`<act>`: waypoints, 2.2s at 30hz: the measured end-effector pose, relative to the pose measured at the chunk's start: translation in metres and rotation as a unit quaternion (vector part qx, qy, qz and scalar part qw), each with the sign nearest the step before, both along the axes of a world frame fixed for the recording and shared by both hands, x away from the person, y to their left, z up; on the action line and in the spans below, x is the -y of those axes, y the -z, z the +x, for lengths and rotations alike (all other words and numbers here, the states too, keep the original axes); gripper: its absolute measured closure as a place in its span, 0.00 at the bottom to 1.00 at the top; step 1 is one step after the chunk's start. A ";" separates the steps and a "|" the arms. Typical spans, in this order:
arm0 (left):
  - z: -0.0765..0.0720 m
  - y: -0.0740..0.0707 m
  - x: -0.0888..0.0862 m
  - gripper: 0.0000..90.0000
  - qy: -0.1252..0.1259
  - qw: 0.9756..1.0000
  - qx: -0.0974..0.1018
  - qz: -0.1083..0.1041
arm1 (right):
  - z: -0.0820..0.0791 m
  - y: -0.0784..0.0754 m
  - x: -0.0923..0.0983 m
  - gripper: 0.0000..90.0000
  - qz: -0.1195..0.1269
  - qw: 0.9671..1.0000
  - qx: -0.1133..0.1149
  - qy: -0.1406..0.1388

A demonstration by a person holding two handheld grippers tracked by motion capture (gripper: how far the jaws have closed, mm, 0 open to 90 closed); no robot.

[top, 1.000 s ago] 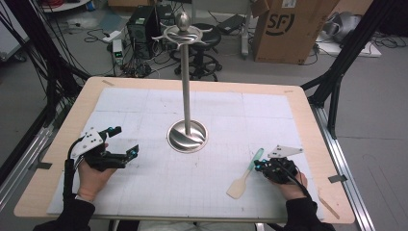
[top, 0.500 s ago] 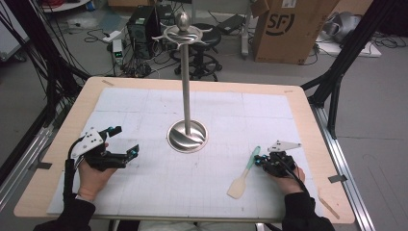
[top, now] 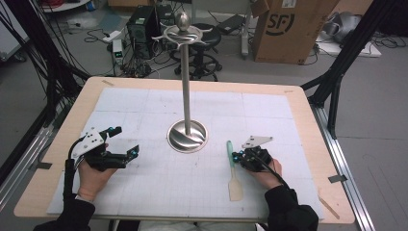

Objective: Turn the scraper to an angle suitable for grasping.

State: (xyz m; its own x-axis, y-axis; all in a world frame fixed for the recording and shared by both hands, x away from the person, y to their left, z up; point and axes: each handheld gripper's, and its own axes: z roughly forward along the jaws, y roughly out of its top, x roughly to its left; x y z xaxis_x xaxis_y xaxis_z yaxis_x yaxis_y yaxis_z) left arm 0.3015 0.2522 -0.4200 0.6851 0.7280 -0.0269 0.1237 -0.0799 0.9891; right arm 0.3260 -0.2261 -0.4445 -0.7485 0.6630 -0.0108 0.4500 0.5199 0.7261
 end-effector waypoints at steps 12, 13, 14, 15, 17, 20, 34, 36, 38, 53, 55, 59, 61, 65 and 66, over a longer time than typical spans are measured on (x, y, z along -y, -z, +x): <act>0.001 0.000 0.000 0.02 0.001 1.000 0.000 -0.006 | -0.035 -0.009 -0.011 1.00 0.034 0.999 -0.006 -0.029; 0.001 0.000 0.000 0.02 0.001 1.000 0.000 -0.007 | -0.038 -0.007 -0.013 1.00 0.029 0.999 -0.013 -0.034; 0.001 0.000 0.000 0.02 0.001 1.000 0.001 -0.007 | -0.041 -0.006 -0.015 1.00 0.022 0.999 -0.017 -0.040; 0.001 0.000 0.000 0.02 0.001 1.000 0.001 -0.008 | -0.042 -0.005 -0.016 1.00 0.013 0.999 -0.019 -0.045; 0.001 0.000 0.000 0.02 0.001 1.000 0.002 -0.008 | -0.046 -0.004 -0.019 1.00 0.013 0.998 -0.026 -0.049; 0.002 0.000 0.000 0.02 0.001 1.000 0.001 -0.010 | -0.049 -0.004 -0.022 1.00 0.015 0.998 -0.038 -0.056; 0.002 0.001 0.000 0.02 0.001 1.000 0.000 -0.010 | -0.075 -0.005 -0.027 1.00 -0.012 0.997 -0.039 -0.071; 0.002 0.001 -0.001 0.02 0.001 1.000 0.000 -0.010 | -0.076 -0.006 -0.025 1.00 -0.019 0.997 -0.036 -0.068; 0.002 0.001 -0.001 0.02 0.001 1.000 0.001 -0.011 | -0.078 -0.007 -0.022 1.00 -0.028 0.997 -0.033 -0.065; 0.003 0.001 0.000 0.02 0.000 1.000 0.004 -0.014 | -0.070 -0.011 0.018 1.00 -0.032 0.999 -0.025 -0.019; 0.003 0.001 0.000 0.02 0.000 1.000 0.003 -0.013 | -0.068 -0.013 0.026 1.00 -0.037 0.999 -0.012 0.002; 0.003 0.001 0.000 0.02 0.000 1.000 0.004 -0.013 | -0.062 -0.011 0.039 1.00 -0.046 0.999 -0.006 0.028; 0.003 0.001 0.000 0.02 0.000 1.000 0.004 -0.012 | -0.056 -0.007 0.050 1.00 -0.011 0.999 -0.019 0.038; 0.004 0.001 0.000 0.02 -0.001 1.000 0.003 -0.011 | -0.045 -0.011 0.044 1.00 0.004 1.000 -0.007 0.030; 0.004 0.001 0.000 0.02 -0.001 1.000 0.004 -0.010 | -0.045 -0.011 0.044 1.00 0.004 1.000 -0.007 0.030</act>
State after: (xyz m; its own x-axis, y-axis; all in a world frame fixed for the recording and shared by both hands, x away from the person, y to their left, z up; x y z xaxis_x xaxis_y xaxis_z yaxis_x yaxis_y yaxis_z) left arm 0.3050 0.2517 -0.4215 0.6836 0.7289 -0.0367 0.1163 -0.0592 0.9915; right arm 0.2813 -0.2703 -0.4333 -0.7081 0.7061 0.0048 0.4905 0.4869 0.7227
